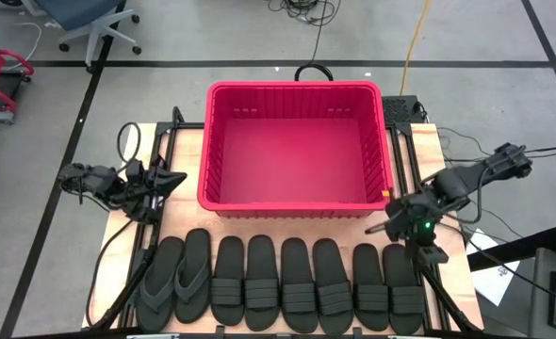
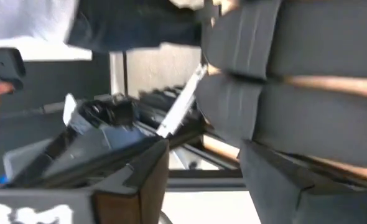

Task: Pick and place slides into bin
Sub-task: Put the black slide into the red container

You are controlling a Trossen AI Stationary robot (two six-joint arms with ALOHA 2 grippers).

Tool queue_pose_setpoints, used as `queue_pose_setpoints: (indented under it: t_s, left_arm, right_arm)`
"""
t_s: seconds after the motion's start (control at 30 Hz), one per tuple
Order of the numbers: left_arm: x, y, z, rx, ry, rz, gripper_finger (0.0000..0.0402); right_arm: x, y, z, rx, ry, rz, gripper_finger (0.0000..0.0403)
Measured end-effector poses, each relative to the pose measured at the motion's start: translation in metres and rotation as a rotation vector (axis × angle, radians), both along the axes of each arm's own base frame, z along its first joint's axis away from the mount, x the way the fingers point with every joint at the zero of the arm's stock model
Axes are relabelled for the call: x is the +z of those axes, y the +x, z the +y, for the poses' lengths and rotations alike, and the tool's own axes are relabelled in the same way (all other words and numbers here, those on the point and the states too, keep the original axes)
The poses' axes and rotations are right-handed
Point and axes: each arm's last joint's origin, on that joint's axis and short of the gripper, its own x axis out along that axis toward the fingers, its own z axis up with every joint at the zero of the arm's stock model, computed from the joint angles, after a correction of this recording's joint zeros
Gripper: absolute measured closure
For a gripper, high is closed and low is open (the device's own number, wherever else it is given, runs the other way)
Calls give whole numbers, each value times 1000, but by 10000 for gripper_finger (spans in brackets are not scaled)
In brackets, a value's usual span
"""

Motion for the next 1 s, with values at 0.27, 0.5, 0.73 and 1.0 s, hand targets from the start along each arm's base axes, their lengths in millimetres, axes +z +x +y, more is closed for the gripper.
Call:
queue_pose_setpoints:
  t_s: [0.27,0.5,0.73,1.0]
  left_arm:
    - [-1,0,0,0,5,7,382]
    - [-2,1,0,-7,-17,21,382]
    - [-4,1,0,-14,-44,33,382]
    - [-4,1,0,-15,-49,34,382]
  right_arm:
    - [-53,-4,4,-68,81,-28,161]
    - [-89,-3,13,-124,159,-13,160]
    - [-115,-13,28,-75,202,29,161]
    - [-149,-27,27,-153,72,103,164]
